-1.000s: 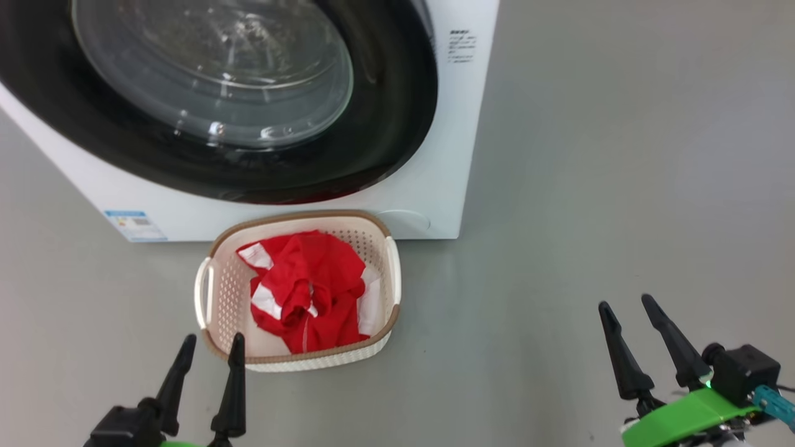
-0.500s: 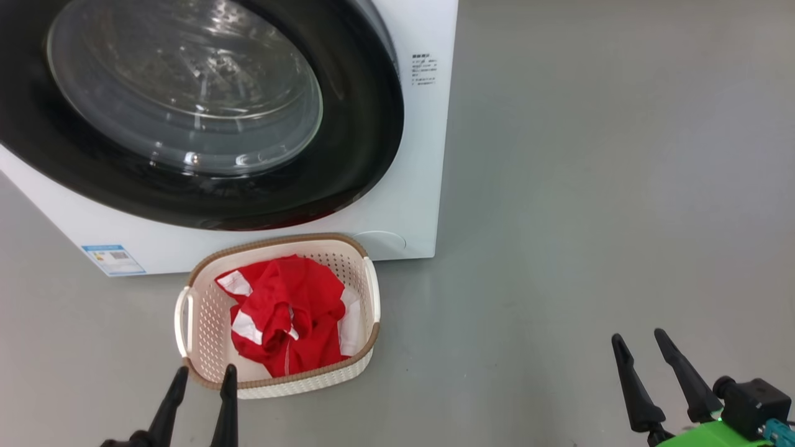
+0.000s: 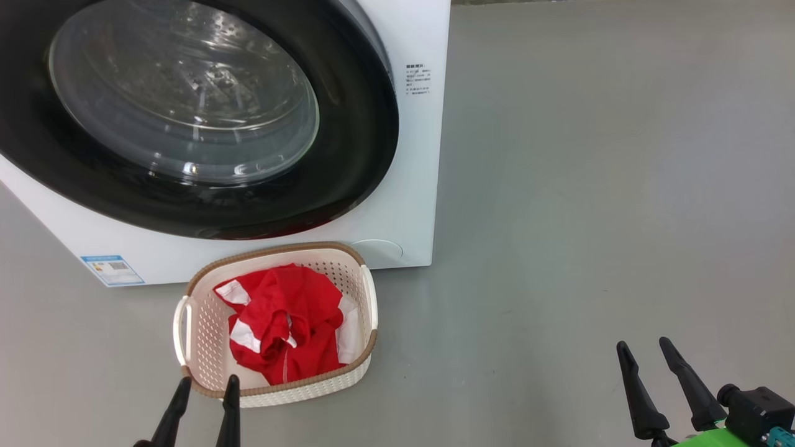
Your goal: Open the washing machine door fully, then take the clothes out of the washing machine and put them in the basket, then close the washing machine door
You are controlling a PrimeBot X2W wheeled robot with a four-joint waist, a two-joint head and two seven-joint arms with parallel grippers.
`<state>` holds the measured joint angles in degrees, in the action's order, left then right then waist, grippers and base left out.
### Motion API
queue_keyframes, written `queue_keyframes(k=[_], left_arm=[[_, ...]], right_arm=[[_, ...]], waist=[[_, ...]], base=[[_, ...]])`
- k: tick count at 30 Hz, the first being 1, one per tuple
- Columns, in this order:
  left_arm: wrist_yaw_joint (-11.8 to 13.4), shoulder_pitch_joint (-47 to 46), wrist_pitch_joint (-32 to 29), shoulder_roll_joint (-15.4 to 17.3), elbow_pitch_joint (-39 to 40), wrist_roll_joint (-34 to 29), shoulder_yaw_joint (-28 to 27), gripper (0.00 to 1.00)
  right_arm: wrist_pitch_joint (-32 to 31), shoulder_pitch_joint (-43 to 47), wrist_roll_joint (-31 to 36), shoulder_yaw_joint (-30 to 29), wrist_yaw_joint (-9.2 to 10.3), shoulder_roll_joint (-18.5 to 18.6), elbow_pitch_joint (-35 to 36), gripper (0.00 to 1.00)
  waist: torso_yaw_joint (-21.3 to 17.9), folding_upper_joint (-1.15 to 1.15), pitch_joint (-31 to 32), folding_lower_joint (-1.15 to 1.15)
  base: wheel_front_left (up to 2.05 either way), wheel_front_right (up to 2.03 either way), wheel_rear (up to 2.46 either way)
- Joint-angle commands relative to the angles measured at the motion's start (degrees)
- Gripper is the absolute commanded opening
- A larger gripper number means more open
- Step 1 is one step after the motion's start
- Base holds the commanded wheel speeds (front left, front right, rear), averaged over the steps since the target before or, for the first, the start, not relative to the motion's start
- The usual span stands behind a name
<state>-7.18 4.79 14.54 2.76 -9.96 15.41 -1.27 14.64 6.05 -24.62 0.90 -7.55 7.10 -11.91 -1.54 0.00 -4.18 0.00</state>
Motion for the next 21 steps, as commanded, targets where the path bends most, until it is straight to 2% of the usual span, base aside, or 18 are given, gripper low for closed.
queue_keyframes(k=[1,17,18,21], left_arm=[[-0.3,-0.5,0.5,0.7,1.4,0.5,-1.5,1.00],[-0.3,0.0,0.5,0.8,1.5,1.0,-1.2,1.00],[0.0,0.4,0.0,0.0,0.0,0.8,0.5,0.00],[0.1,0.6,-0.3,-0.3,-1.8,0.9,0.7,0.00]], right_arm=[[0.4,-0.1,0.4,1.3,0.06,0.8,1.4,1.00],[0.4,0.4,0.4,1.4,0.06,1.0,1.6,1.00],[0.0,1.0,0.0,0.1,0.00,0.0,0.1,0.00],[0.0,1.0,-0.1,0.2,0.00,-0.6,-1.7,0.00]], waist=[[0.0,0.00,0.0,0.00],[0.3,0.00,0.6,0.00],[0.3,0.00,0.6,0.00],[0.3,0.00,0.7,0.00]], base=[[0.00,0.00,0.00],[0.00,0.00,0.00],[0.00,0.00,0.00],[0.00,0.00,0.00]])
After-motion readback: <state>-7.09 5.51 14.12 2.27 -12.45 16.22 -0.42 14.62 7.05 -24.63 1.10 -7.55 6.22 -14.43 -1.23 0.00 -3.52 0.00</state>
